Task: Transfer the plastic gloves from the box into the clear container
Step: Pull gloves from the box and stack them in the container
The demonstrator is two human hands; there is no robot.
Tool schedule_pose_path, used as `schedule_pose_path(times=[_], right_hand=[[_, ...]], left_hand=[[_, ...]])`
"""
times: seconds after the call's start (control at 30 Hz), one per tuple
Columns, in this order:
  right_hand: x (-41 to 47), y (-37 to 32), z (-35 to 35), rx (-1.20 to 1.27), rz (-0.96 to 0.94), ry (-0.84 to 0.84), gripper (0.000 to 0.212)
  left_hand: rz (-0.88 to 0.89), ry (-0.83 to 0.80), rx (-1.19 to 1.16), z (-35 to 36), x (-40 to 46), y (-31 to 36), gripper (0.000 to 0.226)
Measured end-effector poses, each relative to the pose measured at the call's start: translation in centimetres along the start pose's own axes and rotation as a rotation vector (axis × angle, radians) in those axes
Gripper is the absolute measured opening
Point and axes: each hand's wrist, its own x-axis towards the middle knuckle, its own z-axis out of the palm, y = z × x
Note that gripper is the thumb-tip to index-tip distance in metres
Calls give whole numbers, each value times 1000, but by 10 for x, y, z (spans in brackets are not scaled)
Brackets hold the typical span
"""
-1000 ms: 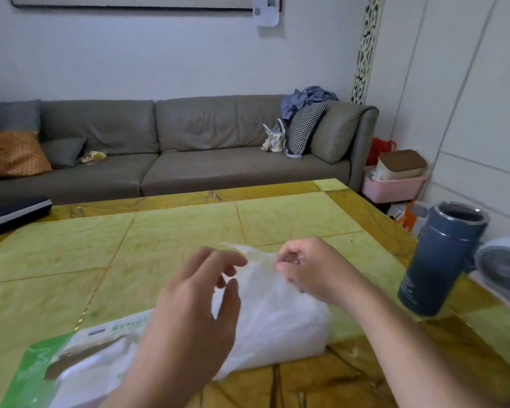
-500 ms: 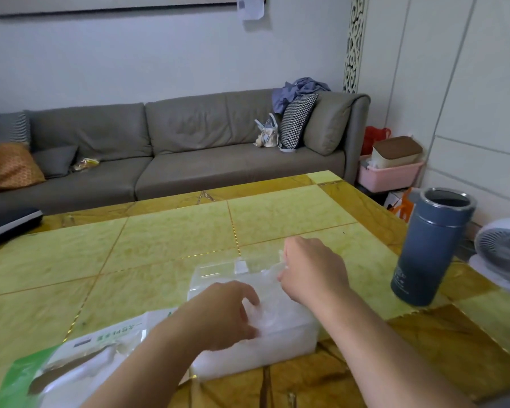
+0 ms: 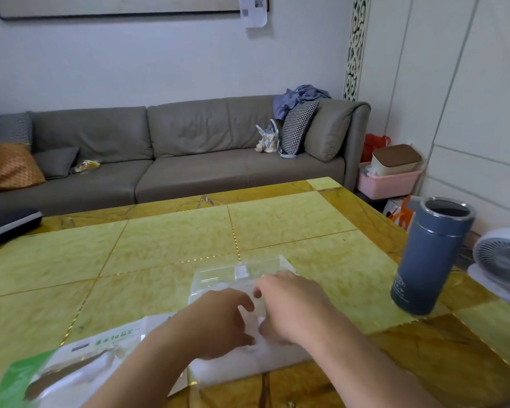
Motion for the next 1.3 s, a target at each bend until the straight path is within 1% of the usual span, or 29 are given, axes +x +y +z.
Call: schedule_pose_path(times=[0.03,0.13,0.17,0.2,0.23,0.3,0.4,0.47,0.53,0.6,0.63,0.67,0.7,0.83,0.9,1.07,1.13,1.23,1.3], right_hand=[[3,0,3,-6,2,-5,45],[12,-2,8,-16,2,-60,57],[14,-4,7,-19,6,-88,61],[17,-5,6,-31,14,-120,64],[18,-6,5,-45,24,-152,65],[19,-8,4,-62,39,-195,60],[19,-8,5,-49,50,-197,55],[24,-8,5,-28,80,-229,57],[31,-9,7,-16,111,-317,62],[35,-9,7,-1,121,-398,64],[36,-9,7,12,122,-411,63],[36,-9,7,29,122,-410,62],[36,-8,7,43,124,-405,63],[39,-7,13,95,157,-407,75],[39,-7,13,113,161,-402,77],[38,-8,14,99,147,-396,78],[40,-7,15,93,137,-390,76],[39,-5,14,100,141,-381,72],[36,-6,12,85,138,-359,68]], left_hand=[[-5,46,15,0,-5,1,42],[19,263,150,-1,-20,10,35],[31,306,178,-1,-21,13,35],[26,312,182,0,-20,17,36],[4,287,168,1,-17,19,37],[-83,192,134,5,-9,18,40],[-201,71,115,10,2,12,40],[-218,7,102,10,8,11,47],[-213,-65,126,7,15,10,53],[-224,-122,141,5,19,10,46],[-226,-138,137,6,22,8,37],[-227,-140,123,7,24,6,27],[-236,-135,90,8,26,4,23],[-294,-107,-88,8,25,0,30],[-306,-73,-131,10,23,2,31],[-288,16,-51,17,21,7,18],[-280,9,-38,13,19,10,12],[-276,-70,70,4,15,20,26],[-256,-76,40,0,12,23,25]])
